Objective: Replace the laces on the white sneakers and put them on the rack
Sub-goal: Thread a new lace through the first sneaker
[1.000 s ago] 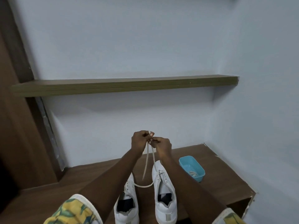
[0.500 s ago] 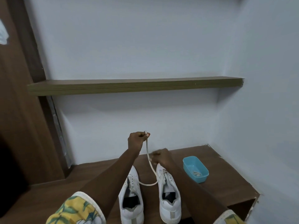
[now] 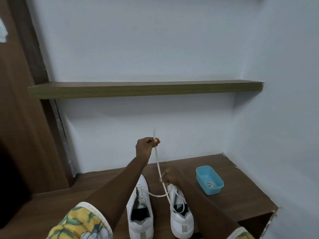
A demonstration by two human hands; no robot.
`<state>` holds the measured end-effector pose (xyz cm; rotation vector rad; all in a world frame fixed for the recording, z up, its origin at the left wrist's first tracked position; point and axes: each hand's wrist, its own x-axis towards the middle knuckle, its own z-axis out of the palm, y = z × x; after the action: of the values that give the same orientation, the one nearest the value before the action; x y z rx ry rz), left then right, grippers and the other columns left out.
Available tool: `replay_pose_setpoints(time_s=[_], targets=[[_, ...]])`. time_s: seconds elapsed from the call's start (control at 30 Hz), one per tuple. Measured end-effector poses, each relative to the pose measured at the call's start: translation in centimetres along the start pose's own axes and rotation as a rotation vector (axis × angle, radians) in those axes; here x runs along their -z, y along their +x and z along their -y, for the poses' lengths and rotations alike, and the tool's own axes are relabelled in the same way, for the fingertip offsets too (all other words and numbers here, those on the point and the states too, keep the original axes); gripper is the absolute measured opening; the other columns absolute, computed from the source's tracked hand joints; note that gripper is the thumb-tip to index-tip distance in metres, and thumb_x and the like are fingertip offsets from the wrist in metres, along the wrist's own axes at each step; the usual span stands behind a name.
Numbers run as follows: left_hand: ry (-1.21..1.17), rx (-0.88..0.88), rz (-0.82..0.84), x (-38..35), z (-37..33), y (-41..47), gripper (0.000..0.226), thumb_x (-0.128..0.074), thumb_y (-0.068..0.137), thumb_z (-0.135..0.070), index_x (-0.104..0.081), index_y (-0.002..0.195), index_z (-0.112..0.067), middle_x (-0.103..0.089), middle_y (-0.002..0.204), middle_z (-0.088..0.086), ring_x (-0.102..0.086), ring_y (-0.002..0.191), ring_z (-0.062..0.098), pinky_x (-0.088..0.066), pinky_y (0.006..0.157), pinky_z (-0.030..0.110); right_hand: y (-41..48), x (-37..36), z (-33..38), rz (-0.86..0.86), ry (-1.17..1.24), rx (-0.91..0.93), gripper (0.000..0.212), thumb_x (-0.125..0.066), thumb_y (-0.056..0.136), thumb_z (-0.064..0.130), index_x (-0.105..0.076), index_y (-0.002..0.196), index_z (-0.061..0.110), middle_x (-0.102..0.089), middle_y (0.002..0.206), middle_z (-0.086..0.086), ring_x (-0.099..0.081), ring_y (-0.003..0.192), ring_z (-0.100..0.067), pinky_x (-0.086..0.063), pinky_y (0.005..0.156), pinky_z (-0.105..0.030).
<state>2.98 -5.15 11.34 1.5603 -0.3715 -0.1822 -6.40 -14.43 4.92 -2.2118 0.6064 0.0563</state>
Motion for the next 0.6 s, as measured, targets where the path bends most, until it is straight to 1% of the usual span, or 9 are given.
replay_pose_setpoints(time_s=[0.07,0.1,0.17,0.27,0.3,0.37,0.47,0.57,0.6], targets=[[-0.012,0.029,0.019,0.2,0.2,0.0,0.011,-0.064,0.087,-0.006,-0.072,0.094,-0.005,-0.07,0.091,0.007,-0.063,0.082,0.012,-0.047,0.071,0.02,0.1,-0.3,-0.7,0.023,-0.029,-0.023,0.026,-0.062,0.086,0.007,-0.065,0.108,-0.007,-0.056,0.069,0.001,-0.05,0.058,-0.007,-0.044,0.057,-0.018],[-0.003,0.043,0.03,0.2,0.5,0.0,0.011,-0.065,0.086,-0.007,-0.073,0.093,-0.006,-0.07,0.091,0.006,-0.062,0.085,0.013,-0.046,0.072,0.022,0.1,-0.3,-0.7,0.007,0.014,0.021,0.022,-0.064,0.084,0.005,-0.067,0.102,-0.007,-0.056,0.067,0.002,-0.051,0.058,-0.008,-0.044,0.058,-0.018],[0.023,0.068,0.059,0.2,1.2,-0.1,0.011,-0.065,0.085,-0.004,-0.074,0.091,-0.006,-0.069,0.091,0.002,-0.059,0.086,0.012,-0.045,0.074,0.023,0.1,-0.1,-0.1,-0.056,0.181,0.103,0.002,-0.071,0.079,0.005,-0.07,0.079,0.003,-0.057,0.06,0.002,-0.053,0.056,-0.012,-0.044,0.056,-0.017],[0.071,0.084,0.134,-0.1,2.5,-0.4,0.013,-0.061,0.085,0.0,-0.073,0.088,-0.003,-0.069,0.092,0.002,-0.06,0.085,0.01,-0.046,0.071,0.016,0.4,0.0,1.7,-0.279,0.455,0.14,0.023,-0.071,0.08,0.012,-0.064,0.06,0.019,-0.058,0.054,0.001,-0.057,0.056,-0.017,-0.05,0.064,-0.029],[0.084,0.083,0.158,-0.2,2.8,-0.5,0.013,-0.061,0.085,-0.001,-0.073,0.083,-0.005,-0.07,0.093,0.005,-0.061,0.086,0.012,-0.045,0.073,0.02,0.5,0.1,2.3,-0.354,0.478,0.143,0.027,-0.069,0.082,0.014,-0.063,0.057,0.022,-0.059,0.053,0.002,-0.06,0.056,-0.018,-0.052,0.069,-0.033],[0.089,0.086,0.179,-0.4,3.3,-0.6,0.014,-0.06,0.085,-0.002,-0.071,0.076,-0.005,-0.07,0.093,0.008,-0.061,0.085,0.016,-0.043,0.074,0.025,0.7,-0.1,2.9,-0.423,0.476,0.118,0.028,-0.066,0.084,0.016,-0.063,0.057,0.022,-0.06,0.054,0.0,-0.06,0.056,-0.018,-0.052,0.072,-0.032],[0.056,0.093,0.128,-0.7,3.1,-0.5,0.016,-0.057,0.085,0.003,-0.071,0.079,-0.001,-0.071,0.087,0.004,-0.064,0.075,0.013,-0.047,0.062,0.017,0.5,-0.3,2.1,-0.356,0.431,0.103,0.029,-0.066,0.081,0.01,-0.064,0.055,0.022,-0.058,0.053,0.0,-0.054,0.048,-0.011,-0.046,0.062,-0.026],[-0.055,0.118,0.049,-0.9,2.5,-0.2,0.016,-0.061,0.088,-0.003,-0.07,0.076,-0.007,-0.071,0.083,0.01,-0.067,0.074,0.019,-0.055,0.075,0.026,0.2,-1.3,0.2,-0.135,0.459,0.079,0.027,-0.065,0.084,0.003,-0.063,0.06,0.016,-0.057,0.054,-0.001,-0.05,0.041,-0.006,-0.042,0.051,-0.019],[-0.092,0.128,0.04,-0.9,2.5,-0.3,0.013,-0.06,0.089,-0.003,-0.069,0.079,-0.003,-0.069,0.082,0.012,-0.067,0.072,0.02,-0.056,0.072,0.024,0.1,-1.6,-0.6,-0.084,0.449,0.06,0.026,-0.065,0.084,0.003,-0.063,0.061,0.014,-0.057,0.051,0.001,-0.05,0.041,-0.005,-0.043,0.051,-0.02]])
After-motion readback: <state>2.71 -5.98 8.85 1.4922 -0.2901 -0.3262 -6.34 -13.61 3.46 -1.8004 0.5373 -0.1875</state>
